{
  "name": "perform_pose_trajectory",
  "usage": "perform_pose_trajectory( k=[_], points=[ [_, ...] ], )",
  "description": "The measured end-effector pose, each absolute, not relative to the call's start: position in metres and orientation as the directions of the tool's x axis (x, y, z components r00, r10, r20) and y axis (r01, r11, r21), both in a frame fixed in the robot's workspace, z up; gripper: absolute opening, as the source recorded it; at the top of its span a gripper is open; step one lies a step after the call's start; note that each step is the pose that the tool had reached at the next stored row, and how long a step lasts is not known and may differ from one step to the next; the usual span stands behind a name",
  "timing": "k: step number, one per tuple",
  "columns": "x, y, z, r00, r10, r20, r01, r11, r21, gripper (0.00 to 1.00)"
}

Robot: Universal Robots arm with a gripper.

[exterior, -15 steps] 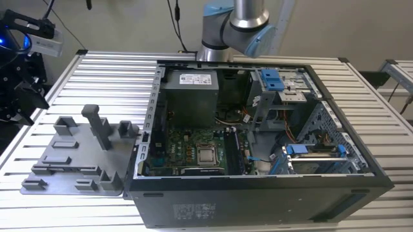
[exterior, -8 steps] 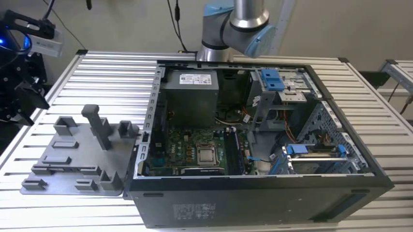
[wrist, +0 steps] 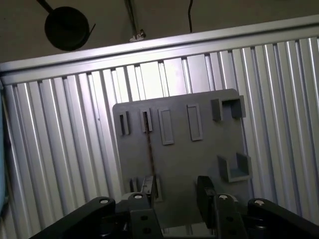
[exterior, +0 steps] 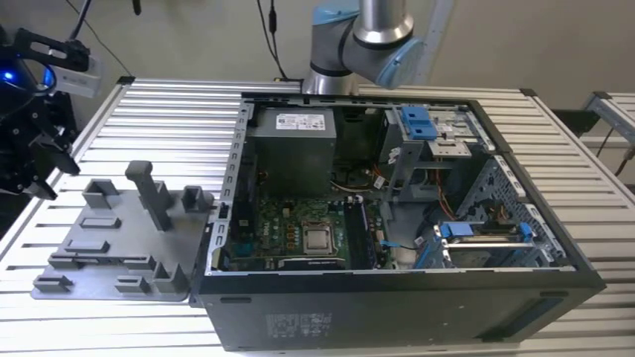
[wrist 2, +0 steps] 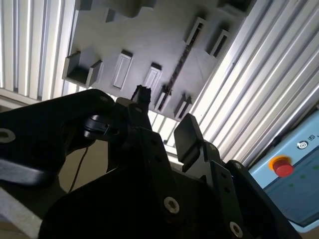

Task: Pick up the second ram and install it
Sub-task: 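Pick up the second ram and move it above second insertion slot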

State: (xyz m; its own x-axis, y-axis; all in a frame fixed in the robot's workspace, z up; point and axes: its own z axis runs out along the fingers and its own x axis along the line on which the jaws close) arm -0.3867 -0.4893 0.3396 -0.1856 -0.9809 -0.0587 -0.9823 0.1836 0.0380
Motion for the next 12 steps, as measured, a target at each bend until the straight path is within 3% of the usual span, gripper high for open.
perform_pose_trajectory(
  k=[12],
  points=[
    [-0.387,-0.489,0.323,-0.186,-0.981,-0.059,-0.982,0.184,0.038,0.48]
  ],
)
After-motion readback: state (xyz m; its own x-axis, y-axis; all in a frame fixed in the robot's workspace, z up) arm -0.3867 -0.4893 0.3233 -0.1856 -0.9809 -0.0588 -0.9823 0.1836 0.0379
